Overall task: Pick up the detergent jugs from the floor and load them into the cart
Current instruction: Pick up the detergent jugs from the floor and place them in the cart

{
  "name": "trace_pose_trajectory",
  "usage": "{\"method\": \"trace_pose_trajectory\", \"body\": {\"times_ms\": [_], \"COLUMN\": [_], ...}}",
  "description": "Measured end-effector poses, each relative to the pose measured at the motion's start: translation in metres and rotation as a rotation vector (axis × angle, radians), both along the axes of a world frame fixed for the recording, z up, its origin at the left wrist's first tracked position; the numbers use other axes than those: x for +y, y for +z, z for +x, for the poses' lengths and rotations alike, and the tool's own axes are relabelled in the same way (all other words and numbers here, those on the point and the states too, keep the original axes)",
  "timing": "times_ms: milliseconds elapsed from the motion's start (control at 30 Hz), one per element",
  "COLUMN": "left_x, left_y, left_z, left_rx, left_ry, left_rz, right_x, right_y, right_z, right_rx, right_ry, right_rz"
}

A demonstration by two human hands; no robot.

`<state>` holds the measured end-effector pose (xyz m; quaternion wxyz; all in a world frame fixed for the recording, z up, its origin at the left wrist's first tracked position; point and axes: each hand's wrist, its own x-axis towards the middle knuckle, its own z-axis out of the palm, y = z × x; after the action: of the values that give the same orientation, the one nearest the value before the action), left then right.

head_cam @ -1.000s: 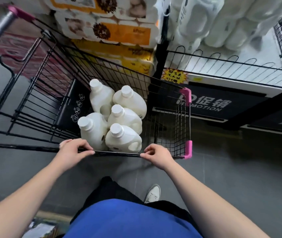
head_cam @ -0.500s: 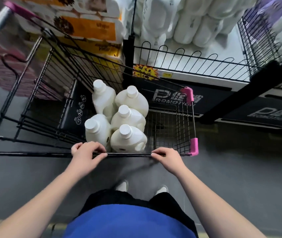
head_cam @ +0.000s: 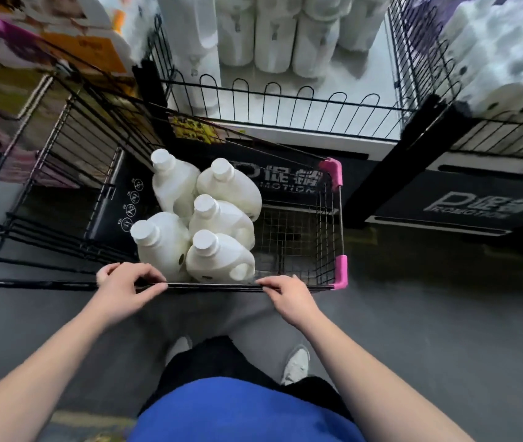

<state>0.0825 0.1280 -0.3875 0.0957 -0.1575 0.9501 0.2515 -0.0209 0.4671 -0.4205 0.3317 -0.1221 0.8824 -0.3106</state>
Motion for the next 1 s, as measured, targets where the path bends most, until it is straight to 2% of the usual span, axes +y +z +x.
{"method": "trace_pose_trajectory", "body": {"times_ms": [167, 300, 633, 800, 900, 1000], "left_x": [0.064, 0.114, 0.212, 0.264, 0.298, 0.324], "left_y": [0.006, 0.005, 0.001, 0.004, 0.008, 0.010], "left_z": [-0.018, -0.024, -0.044, -0.054, -0.061, -0.068], "left_rx": [-0.041, 0.006, -0.010, -0.019, -0.039, -0.057], "left_ry": [0.011, 0.016, -0.027, 0.031, 0.064, 0.078], "left_rz": [0.036, 0.064, 0.023, -0.005, 0.007, 0.023], "right_x": [0.058, 0.103, 0.204, 0.258, 0.291, 0.318], "right_y": [0.002, 0.001, 0.009, 0.009, 0.007, 0.001], "right_z": [-0.012, -0.023, -0.043, -0.057, -0.063, -0.062], "right_rx": [0.025, 0.016, -0.024, -0.046, 0.023, 0.184], "right_ry": [-0.030, -0.064, -0.097, -0.007, 0.054, 0.107], "right_rz": [0.045, 0.055, 0.075, 0.104, 0.127, 0.151]}}
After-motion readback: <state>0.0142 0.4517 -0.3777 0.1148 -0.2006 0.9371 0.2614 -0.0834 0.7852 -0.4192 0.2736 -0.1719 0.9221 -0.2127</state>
